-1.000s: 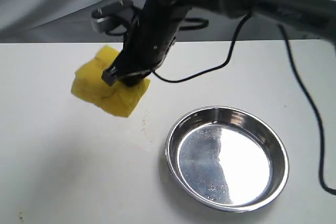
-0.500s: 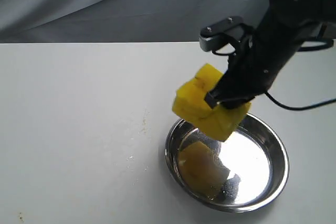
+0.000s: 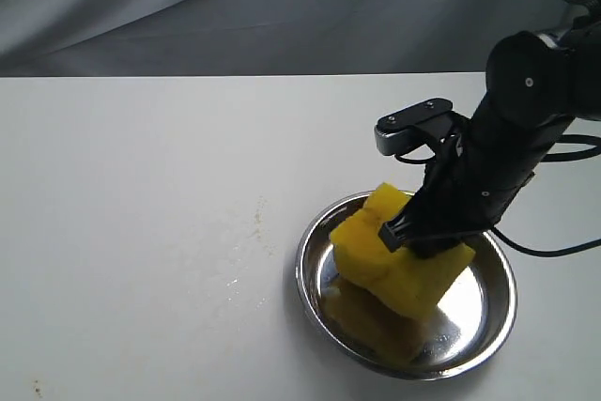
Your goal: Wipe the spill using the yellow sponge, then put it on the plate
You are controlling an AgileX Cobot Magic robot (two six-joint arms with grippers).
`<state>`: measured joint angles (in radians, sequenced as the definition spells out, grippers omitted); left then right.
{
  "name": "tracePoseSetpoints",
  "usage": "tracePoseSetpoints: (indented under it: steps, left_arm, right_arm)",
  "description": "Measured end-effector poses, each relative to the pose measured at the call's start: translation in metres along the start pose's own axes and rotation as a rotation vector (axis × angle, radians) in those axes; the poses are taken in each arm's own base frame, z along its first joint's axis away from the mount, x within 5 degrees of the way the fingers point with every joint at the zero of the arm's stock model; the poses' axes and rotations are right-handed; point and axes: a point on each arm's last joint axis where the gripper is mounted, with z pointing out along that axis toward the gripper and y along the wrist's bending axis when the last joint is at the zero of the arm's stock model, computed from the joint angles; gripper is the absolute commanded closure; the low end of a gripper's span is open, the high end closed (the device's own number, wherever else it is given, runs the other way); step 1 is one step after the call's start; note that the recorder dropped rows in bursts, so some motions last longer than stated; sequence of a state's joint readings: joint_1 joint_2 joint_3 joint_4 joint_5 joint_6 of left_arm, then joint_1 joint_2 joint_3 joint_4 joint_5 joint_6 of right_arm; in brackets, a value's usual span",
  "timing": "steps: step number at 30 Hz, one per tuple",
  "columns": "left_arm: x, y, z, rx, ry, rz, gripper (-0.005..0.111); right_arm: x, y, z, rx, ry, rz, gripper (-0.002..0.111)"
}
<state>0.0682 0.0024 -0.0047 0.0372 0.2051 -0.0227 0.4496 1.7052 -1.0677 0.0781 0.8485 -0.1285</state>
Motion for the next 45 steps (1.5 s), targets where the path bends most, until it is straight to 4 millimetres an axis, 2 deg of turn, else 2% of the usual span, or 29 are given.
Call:
tracePoseSetpoints:
  steps: [4, 8, 12, 14, 18, 22, 24, 29, 34, 38, 45]
  left_arm:
    - [0.0, 0.0, 0.0, 0.0, 0.0, 0.0, 0.107]
    - [0.0, 0.0, 0.0, 0.0, 0.0, 0.0, 0.107]
    - [0.0, 0.0, 0.0, 0.0, 0.0, 0.0, 0.107]
    - [0.0, 0.0, 0.0, 0.0, 0.0, 0.0, 0.107]
    - [0.0, 0.0, 0.0, 0.0, 0.0, 0.0, 0.107]
    - [0.0, 0.0, 0.0, 0.0, 0.0, 0.0, 0.107]
    - [0.0, 0.0, 0.0, 0.0, 0.0, 0.0, 0.107]
    - [0.0, 0.0, 0.0, 0.0, 0.0, 0.0, 0.107]
    - [0.0, 0.0, 0.0, 0.0, 0.0, 0.0, 0.107]
    - [0.0, 0.0, 0.0, 0.0, 0.0, 0.0, 0.107]
    - [0.0, 0.0, 0.0, 0.0, 0.0, 0.0, 0.107]
  right_arm:
    - [0.0, 0.0, 0.0, 0.003, 0.0, 0.007, 0.05]
    - [0.0, -0.001, -0.001, 0.006, 0.012, 0.006, 0.05]
    - [-0.01, -0.001, -0.015, 0.008, 0.003, 0.009, 0.054]
    - [-0.017, -0.002, -0.026, 0.014, -0.005, 0.021, 0.061]
    - [-0.031, -0.011, -0.05, 0.122, -0.029, 0.061, 0.084]
    - [-0.032, -0.032, -0.062, 0.3, -0.028, 0.114, 0.105]
    - [-0.028, -0.046, -0.064, 0.344, -0.002, 0.151, 0.108]
    - [-0.01, -0.085, -0.069, 0.373, 0.08, 0.303, 0.108]
    - [0.026, -0.111, -0.087, 0.381, 0.032, 0.422, 0.108]
    - [0.053, -0.109, -0.113, 0.375, -0.118, 0.474, 0.108]
    - [0.097, -0.08, -0.16, 0.389, -0.428, 0.464, 0.108]
